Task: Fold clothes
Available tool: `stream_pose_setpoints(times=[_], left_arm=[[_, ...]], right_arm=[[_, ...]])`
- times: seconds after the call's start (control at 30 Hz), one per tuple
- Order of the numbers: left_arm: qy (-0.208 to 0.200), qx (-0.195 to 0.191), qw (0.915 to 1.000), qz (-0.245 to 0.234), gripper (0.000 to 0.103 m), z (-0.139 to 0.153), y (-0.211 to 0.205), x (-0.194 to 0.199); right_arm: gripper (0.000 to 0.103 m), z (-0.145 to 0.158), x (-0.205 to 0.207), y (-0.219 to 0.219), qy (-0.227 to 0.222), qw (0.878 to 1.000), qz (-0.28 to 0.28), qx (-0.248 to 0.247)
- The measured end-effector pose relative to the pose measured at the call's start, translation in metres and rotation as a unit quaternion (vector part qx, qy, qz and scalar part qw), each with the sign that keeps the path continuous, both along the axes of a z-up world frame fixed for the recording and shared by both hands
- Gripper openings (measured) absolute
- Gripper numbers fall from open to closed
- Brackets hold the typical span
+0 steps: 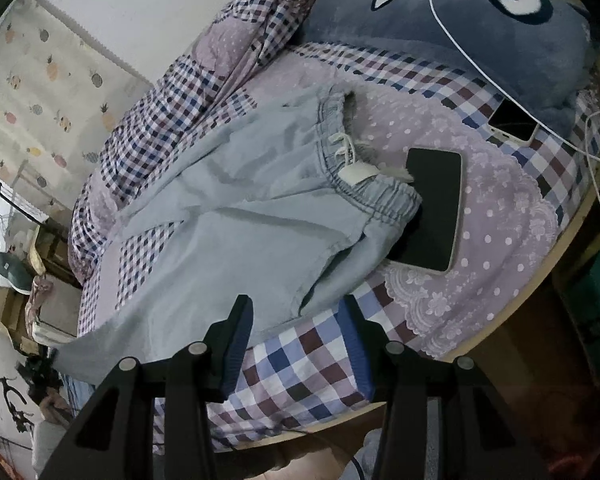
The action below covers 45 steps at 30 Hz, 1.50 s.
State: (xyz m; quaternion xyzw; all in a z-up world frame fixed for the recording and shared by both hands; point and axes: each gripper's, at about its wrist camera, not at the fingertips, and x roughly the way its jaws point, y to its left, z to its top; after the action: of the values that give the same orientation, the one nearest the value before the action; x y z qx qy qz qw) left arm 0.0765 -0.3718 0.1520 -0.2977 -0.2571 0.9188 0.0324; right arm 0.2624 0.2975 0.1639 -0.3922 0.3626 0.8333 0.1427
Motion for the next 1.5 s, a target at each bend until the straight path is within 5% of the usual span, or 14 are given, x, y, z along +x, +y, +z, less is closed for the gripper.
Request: stream_pose_setpoints(times=[0.07,0.17,0.27,0.37,0.47,0.53,0.6,0.7,0.9,1.03,1.2,1.3,1.37,1.5], left_arm=[[0.065,-0.090,0.9872,-0.115,0.014,0.037,0.046,0.018],[0.093,-0.128,0.9623,-0.221,0.014,0.038,0.075,0.045],[-0.017,-0.113,0.9834,-0.141,0.014,-0.028,0.031,0.051],[-0.131,-0.052,0.9899,0.003,0.014,-0.090,-0.042,0.064],[-0.113,0.083,0.9874,0.074,0.022,-0.114,-0.098,0.091],[-0.095,0.106,0.9853,0.094,0.027,-0.112,-0.106,0.101],[-0.085,0.125,0.9827,0.108,0.049,-0.110,-0.110,0.108],[-0.071,0.169,0.9754,0.122,0.066,-0.116,-0.115,0.114],[-0.083,0.264,0.9561,0.097,0.068,-0.143,-0.110,0.105],[-0.120,0.344,0.9285,0.072,0.068,-0.153,-0.096,0.097],[-0.133,0.279,0.9462,0.095,0.062,-0.146,-0.082,0.087],[-0.082,0.235,0.9597,0.131,0.058,-0.122,-0.086,0.085],[-0.009,0.222,0.9659,0.132,0.058,-0.090,-0.092,0.093],[0.073,0.223,0.9605,0.149,0.058,-0.056,-0.112,0.114]], right_arm=[[0.049,0.002,-0.001,-0.001,0.001,1.000,0.002,0.002],[0.049,0.004,-0.004,-0.002,0.004,1.000,0.010,0.002],[0.049,0.001,-0.007,-0.004,0.004,1.000,0.015,0.000],[0.049,-0.004,-0.011,-0.007,-0.002,1.000,0.022,-0.003],[0.049,-0.008,-0.013,-0.011,-0.008,1.000,0.028,-0.001],[0.049,-0.011,-0.014,-0.013,-0.011,0.999,0.030,-0.001],[0.049,-0.013,-0.014,-0.013,-0.011,1.000,0.028,-0.004],[0.049,-0.016,-0.015,-0.013,-0.011,1.000,0.025,-0.007],[0.049,-0.016,-0.017,-0.017,-0.013,0.999,0.030,-0.006],[0.049,-0.014,-0.016,-0.019,-0.012,1.000,0.029,-0.004],[0.049,-0.015,-0.017,-0.021,-0.013,0.999,0.032,-0.006],[0.049,-0.013,-0.017,-0.024,-0.015,0.999,0.038,-0.004],[0.049,-0.010,-0.016,-0.023,-0.014,0.999,0.038,0.002],[0.049,-0.010,-0.013,-0.017,-0.011,0.999,0.031,0.001]])
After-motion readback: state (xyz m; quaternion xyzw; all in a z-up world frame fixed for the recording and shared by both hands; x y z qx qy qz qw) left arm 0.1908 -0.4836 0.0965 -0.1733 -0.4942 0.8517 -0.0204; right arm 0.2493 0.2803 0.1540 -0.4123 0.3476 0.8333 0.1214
